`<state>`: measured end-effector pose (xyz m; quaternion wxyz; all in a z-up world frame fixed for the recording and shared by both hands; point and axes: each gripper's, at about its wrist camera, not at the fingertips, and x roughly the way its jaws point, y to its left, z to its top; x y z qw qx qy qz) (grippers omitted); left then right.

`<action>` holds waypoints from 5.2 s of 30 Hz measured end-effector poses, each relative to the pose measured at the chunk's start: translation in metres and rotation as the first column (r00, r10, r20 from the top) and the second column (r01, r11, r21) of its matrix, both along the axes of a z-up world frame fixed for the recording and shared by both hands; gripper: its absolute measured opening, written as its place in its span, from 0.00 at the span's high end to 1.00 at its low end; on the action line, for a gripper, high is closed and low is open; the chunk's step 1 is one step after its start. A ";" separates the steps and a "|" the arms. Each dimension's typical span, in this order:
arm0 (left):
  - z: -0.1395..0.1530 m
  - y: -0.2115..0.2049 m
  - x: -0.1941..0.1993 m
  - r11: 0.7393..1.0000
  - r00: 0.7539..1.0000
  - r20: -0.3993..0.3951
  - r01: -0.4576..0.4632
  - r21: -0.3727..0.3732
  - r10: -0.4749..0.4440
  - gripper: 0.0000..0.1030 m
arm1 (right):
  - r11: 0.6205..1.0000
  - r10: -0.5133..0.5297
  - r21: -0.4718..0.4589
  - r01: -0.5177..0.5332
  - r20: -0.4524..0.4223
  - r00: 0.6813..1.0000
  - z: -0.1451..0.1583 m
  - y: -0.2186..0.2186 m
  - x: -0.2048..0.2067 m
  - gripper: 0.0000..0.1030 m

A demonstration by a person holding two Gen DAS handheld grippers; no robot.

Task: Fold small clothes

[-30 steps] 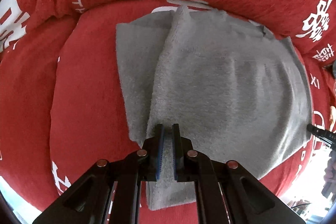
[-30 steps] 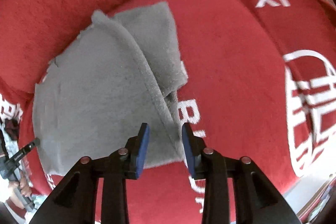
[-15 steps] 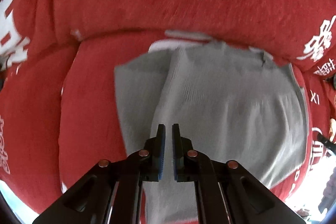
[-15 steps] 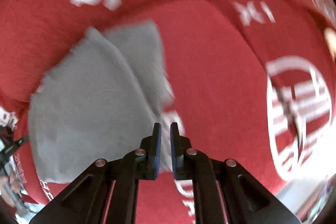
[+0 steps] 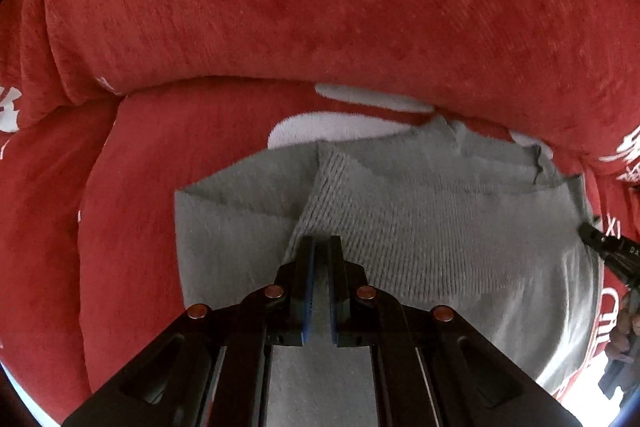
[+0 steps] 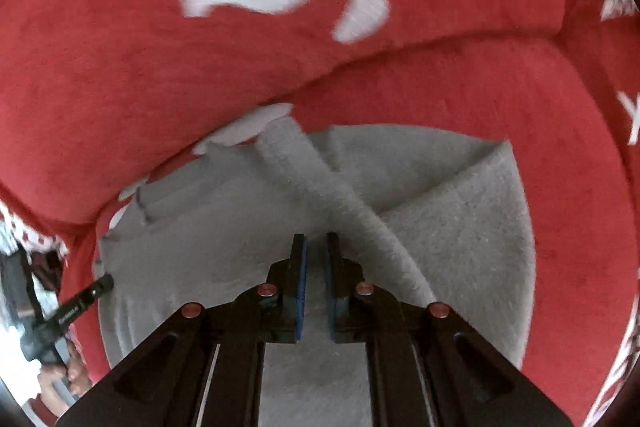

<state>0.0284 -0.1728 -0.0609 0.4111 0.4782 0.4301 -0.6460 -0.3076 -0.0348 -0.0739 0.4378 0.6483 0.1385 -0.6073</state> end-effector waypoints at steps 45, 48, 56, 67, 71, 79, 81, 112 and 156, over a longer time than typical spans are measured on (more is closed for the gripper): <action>0.042 0.092 0.031 0.999 0.992 0.117 0.040 0.035 -0.044 0.00 | 0.993 0.081 0.079 -0.091 0.119 0.990 0.036 0.078 0.129 0.55; 0.041 0.091 0.039 0.998 0.991 0.130 0.035 0.043 -0.040 0.00 | 0.992 0.095 0.075 -0.103 0.110 0.989 0.040 0.080 0.139 0.47; 0.036 0.093 0.060 0.996 0.989 0.149 0.010 0.083 -0.023 0.00 | 0.988 0.114 0.092 -0.126 0.130 0.985 0.042 0.084 0.167 0.43; 0.029 0.093 0.099 0.993 0.993 0.121 -0.014 0.115 0.000 0.00 | 0.983 0.139 0.082 -0.165 0.260 0.956 0.029 0.090 0.220 0.43; 0.023 0.086 0.124 0.981 0.998 0.016 -0.063 0.182 0.061 0.00 | 0.994 0.062 0.057 -0.093 0.412 0.909 0.006 0.095 0.241 0.43; 0.015 0.067 0.139 0.977 0.988 -0.129 -0.052 0.206 0.080 0.00 | 0.991 -0.102 -0.010 0.135 0.601 0.793 -0.035 0.104 0.276 0.43; 0.010 0.062 0.137 0.971 0.977 -0.194 -0.041 0.235 0.088 0.00 | 0.982 -0.133 -0.026 0.189 0.616 0.777 -0.037 0.102 0.279 0.43; -0.011 0.034 0.000 0.937 0.950 -0.274 0.224 0.268 -0.149 0.50 | 0.960 0.273 -0.059 -0.272 0.395 0.877 0.030 0.078 0.270 0.88; 0.068 0.177 -0.317 0.880 0.875 0.175 0.469 -0.069 -0.452 0.68 | 0.987 -0.096 -0.083 0.141 0.412 0.906 0.008 0.169 -0.001 0.92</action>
